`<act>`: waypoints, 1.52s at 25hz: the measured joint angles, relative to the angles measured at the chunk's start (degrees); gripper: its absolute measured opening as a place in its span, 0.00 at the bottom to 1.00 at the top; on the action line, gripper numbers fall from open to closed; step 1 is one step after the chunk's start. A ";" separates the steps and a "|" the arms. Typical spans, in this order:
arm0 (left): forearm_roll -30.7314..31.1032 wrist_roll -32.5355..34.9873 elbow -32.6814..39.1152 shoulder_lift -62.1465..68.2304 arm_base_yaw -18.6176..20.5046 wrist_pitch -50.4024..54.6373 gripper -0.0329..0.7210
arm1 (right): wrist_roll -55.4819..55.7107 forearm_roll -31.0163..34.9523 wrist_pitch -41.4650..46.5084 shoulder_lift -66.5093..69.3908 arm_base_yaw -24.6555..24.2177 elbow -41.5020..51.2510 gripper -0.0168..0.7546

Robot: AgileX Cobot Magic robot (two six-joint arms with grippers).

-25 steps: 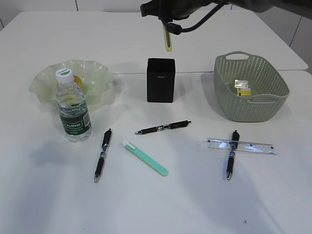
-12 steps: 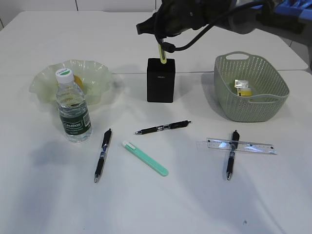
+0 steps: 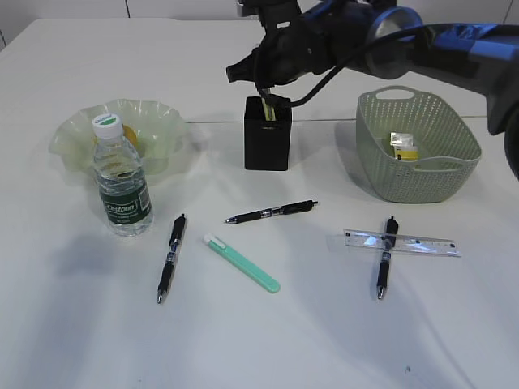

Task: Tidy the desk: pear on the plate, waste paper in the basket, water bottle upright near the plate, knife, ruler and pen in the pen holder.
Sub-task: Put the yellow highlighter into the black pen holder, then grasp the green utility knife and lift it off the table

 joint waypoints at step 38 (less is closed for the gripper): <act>0.00 0.00 0.00 0.00 0.00 0.36 0.74 | -12.55 8.51 20.47 -4.95 0.00 0.00 0.40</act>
